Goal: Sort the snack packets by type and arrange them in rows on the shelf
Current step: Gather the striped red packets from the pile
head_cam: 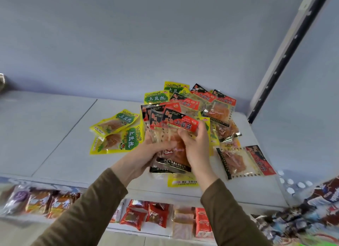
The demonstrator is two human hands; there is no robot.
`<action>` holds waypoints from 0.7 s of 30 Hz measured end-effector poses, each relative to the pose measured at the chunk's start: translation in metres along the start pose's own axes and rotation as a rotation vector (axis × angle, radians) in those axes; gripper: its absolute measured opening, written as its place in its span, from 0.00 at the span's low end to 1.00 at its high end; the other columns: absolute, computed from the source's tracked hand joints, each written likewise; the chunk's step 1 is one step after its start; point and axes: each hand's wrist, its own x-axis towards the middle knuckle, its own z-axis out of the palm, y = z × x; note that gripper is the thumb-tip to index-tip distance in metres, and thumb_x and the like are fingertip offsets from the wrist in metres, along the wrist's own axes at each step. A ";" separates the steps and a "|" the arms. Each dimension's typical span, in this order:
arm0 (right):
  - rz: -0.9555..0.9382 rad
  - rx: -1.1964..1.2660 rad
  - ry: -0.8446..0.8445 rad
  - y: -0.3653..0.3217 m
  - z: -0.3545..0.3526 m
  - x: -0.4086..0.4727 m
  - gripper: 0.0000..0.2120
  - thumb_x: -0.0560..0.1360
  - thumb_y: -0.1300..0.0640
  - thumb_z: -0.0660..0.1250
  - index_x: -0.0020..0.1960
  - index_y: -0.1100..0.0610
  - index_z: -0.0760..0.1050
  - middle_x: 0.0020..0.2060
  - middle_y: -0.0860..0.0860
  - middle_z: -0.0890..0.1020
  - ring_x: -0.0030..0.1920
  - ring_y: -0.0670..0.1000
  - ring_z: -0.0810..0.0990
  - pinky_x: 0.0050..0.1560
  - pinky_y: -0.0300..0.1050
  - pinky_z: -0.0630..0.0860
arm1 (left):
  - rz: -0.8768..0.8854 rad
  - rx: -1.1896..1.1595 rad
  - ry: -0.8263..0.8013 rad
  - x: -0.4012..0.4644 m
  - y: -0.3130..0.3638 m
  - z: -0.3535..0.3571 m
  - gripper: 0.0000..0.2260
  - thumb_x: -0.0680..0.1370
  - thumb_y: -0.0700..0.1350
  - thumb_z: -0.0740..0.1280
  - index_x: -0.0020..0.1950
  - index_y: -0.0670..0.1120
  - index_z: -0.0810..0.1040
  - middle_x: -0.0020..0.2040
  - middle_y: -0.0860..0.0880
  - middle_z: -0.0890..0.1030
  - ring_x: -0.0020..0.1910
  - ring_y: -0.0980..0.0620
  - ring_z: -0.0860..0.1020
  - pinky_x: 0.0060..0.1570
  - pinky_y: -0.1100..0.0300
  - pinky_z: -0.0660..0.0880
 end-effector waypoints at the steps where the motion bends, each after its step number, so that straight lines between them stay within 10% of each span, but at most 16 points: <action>1: -0.006 -0.001 -0.012 -0.001 0.006 0.000 0.26 0.77 0.45 0.71 0.71 0.48 0.67 0.67 0.41 0.75 0.66 0.40 0.72 0.67 0.47 0.71 | 0.009 -0.004 0.030 0.000 0.000 -0.005 0.35 0.69 0.45 0.80 0.73 0.48 0.69 0.57 0.46 0.86 0.52 0.45 0.86 0.42 0.53 0.83; 7: 0.050 0.089 -0.116 -0.017 0.052 0.000 0.36 0.76 0.45 0.73 0.78 0.47 0.60 0.76 0.45 0.66 0.76 0.48 0.64 0.73 0.49 0.63 | 0.055 -0.041 0.152 -0.011 0.004 -0.051 0.36 0.67 0.42 0.81 0.72 0.52 0.69 0.56 0.45 0.86 0.51 0.41 0.86 0.44 0.47 0.84; 12: 0.150 0.251 -0.367 -0.044 0.109 -0.014 0.26 0.73 0.47 0.76 0.66 0.33 0.70 0.56 0.24 0.73 0.60 0.31 0.74 0.55 0.35 0.68 | 0.095 0.010 0.219 -0.047 0.016 -0.126 0.39 0.61 0.51 0.82 0.70 0.50 0.72 0.54 0.47 0.87 0.51 0.45 0.87 0.44 0.50 0.82; 15: 0.185 0.239 -0.484 -0.055 0.164 -0.037 0.27 0.68 0.40 0.78 0.63 0.28 0.72 0.63 0.34 0.78 0.67 0.42 0.74 0.62 0.47 0.71 | 0.116 0.016 0.267 -0.076 0.023 -0.183 0.34 0.65 0.49 0.80 0.68 0.51 0.72 0.52 0.49 0.87 0.48 0.49 0.87 0.35 0.59 0.80; 18: 0.257 0.168 -0.589 -0.066 0.231 -0.066 0.53 0.58 0.30 0.79 0.77 0.40 0.61 0.75 0.45 0.70 0.74 0.50 0.68 0.74 0.58 0.64 | 0.124 0.054 0.332 -0.105 0.030 -0.245 0.32 0.67 0.51 0.80 0.68 0.54 0.72 0.53 0.51 0.87 0.50 0.50 0.86 0.41 0.55 0.79; 21: 0.306 0.166 -0.674 -0.073 0.292 -0.086 0.46 0.57 0.33 0.81 0.71 0.43 0.71 0.63 0.45 0.82 0.65 0.50 0.79 0.65 0.50 0.73 | 0.116 0.102 0.370 -0.127 0.037 -0.304 0.25 0.72 0.49 0.78 0.67 0.53 0.74 0.51 0.52 0.87 0.47 0.53 0.86 0.36 0.61 0.79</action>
